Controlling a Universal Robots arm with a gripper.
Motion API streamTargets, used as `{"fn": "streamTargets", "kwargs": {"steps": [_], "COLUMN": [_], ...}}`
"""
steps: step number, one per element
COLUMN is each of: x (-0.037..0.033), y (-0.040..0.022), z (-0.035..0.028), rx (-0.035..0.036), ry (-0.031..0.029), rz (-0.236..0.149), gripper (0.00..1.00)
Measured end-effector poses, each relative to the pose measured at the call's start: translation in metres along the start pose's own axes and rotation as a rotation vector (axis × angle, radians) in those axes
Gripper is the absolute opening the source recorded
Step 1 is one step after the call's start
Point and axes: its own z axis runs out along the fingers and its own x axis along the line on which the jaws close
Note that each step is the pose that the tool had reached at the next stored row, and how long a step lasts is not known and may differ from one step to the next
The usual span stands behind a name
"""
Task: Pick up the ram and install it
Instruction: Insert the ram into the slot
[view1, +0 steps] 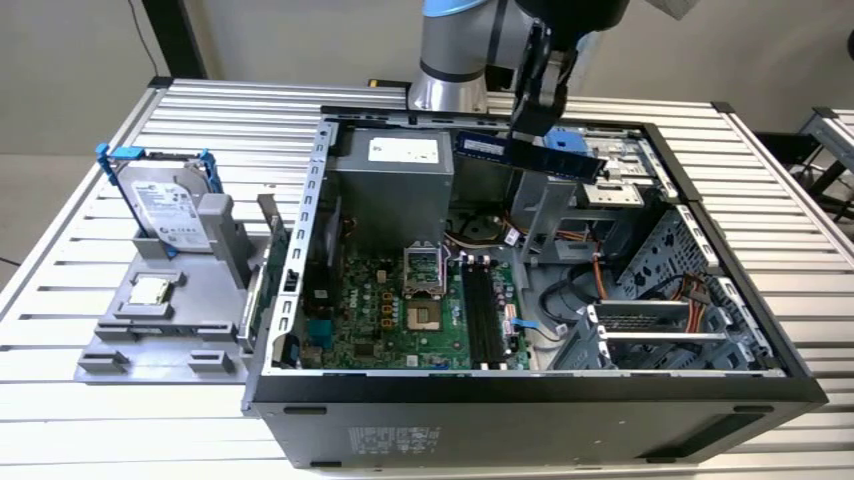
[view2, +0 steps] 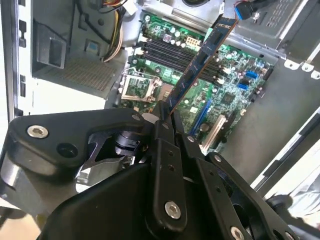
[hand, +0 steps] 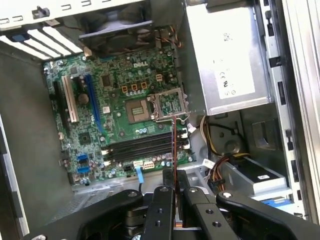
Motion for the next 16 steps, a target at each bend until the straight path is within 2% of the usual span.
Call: {"fn": "streamTargets", "kwargs": {"steps": [16], "x": [0.0000], "y": [0.0000], "z": [0.0000], "rx": [0.0014], "ry": [-0.0124], "rz": [0.264], "gripper": [0.00]}}
